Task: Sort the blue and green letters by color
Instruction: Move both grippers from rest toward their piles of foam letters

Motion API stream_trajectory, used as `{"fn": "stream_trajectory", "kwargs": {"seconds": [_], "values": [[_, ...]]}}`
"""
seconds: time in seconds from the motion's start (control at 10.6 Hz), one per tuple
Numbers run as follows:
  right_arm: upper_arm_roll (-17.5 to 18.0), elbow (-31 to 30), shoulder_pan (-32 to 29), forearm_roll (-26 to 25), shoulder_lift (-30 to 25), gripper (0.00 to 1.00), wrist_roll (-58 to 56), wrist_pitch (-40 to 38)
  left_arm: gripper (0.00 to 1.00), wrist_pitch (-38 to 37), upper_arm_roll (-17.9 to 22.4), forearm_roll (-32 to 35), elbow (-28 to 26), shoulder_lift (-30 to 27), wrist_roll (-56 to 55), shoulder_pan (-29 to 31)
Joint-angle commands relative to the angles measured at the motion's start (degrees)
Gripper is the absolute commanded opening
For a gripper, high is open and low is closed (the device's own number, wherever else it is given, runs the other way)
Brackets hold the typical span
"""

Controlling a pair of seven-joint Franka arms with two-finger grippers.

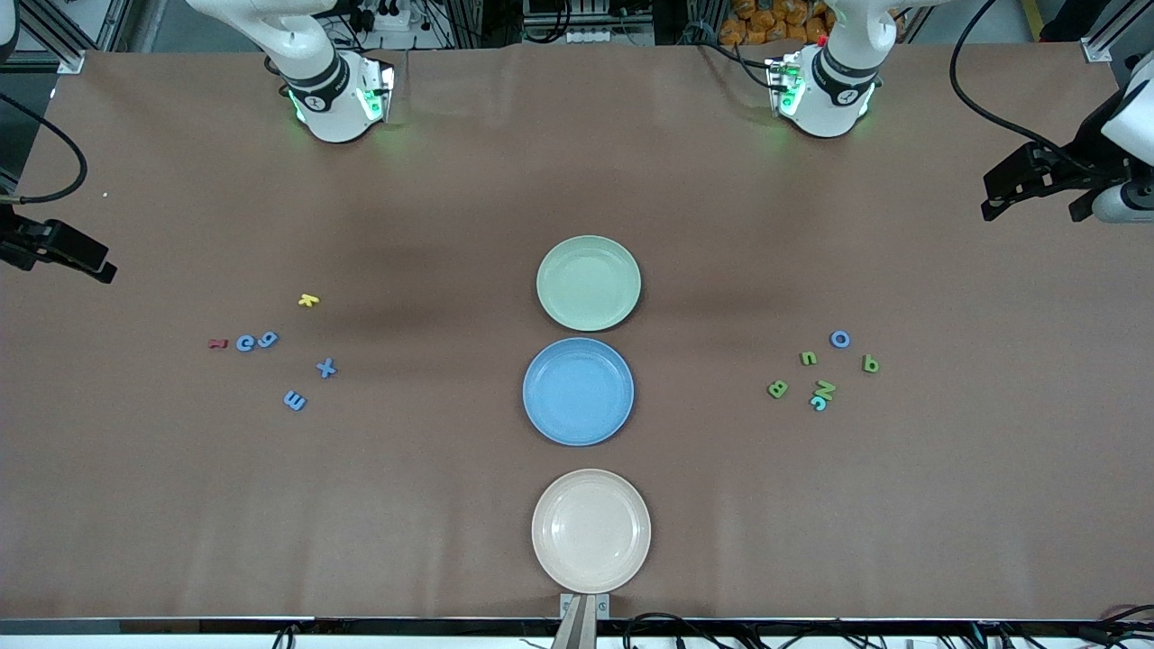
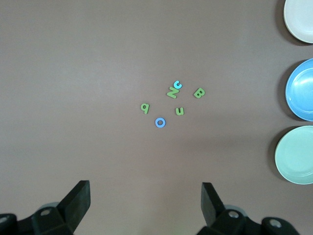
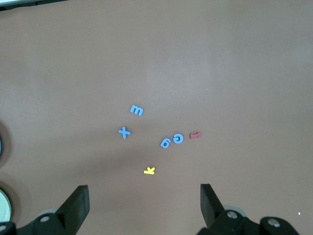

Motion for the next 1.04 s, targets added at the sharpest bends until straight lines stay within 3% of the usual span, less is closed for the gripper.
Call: {"fn": "stream_trajectory", "kwargs": {"seconds": [0.0, 0.47, 0.94], "values": [[0.5, -0.4, 0.2, -0.1, -0.9, 1.00, 0.1, -0.6, 1.00, -1.3, -0.3, 1.3, 0.3, 0.0, -0.7, 0.1], [0.6, -0.4, -0.4, -0.2, -0.8, 1.00, 0.3, -1.7, 1.00, -1.2, -0.3, 1.3, -1.3, 0.8, 0.0, 0.3], [0.9, -1.6, -2.2, 0.0, 0.1, 1.00, 0.1, -1.0, 1.00, 8.3, -0.3, 1.3, -10.7, 1.6, 0.2, 1.2]]}}
